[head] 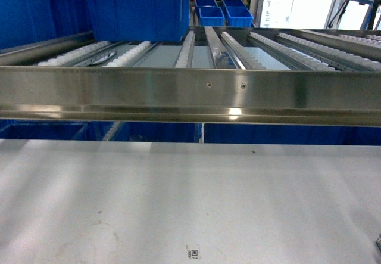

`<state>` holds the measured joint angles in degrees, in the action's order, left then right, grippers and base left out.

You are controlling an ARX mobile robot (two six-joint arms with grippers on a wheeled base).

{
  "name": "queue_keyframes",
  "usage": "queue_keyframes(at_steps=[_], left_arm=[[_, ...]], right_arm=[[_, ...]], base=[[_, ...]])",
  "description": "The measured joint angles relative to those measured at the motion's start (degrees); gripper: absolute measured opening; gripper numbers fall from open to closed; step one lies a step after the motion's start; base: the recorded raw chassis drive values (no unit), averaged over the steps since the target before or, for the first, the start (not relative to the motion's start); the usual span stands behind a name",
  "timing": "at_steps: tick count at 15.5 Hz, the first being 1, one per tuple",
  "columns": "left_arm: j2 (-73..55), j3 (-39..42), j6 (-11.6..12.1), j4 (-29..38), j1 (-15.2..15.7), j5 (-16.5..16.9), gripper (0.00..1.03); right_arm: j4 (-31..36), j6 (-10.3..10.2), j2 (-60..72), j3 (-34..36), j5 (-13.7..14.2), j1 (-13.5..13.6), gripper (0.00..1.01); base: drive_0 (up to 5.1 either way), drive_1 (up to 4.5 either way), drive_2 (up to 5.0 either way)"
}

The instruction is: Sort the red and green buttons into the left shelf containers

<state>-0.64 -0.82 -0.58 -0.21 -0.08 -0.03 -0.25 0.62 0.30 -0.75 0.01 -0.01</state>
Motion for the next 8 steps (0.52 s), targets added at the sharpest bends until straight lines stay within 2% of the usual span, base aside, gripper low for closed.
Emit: queue_keyframes(at_steps=[8], left_arm=[[0.02,0.0,0.02,0.0,0.0,0.0,0.98]], right_arm=[[0.0,0.0,0.0,0.0,0.0,0.0,0.98]], base=[[0.0,0.0,0.0]])
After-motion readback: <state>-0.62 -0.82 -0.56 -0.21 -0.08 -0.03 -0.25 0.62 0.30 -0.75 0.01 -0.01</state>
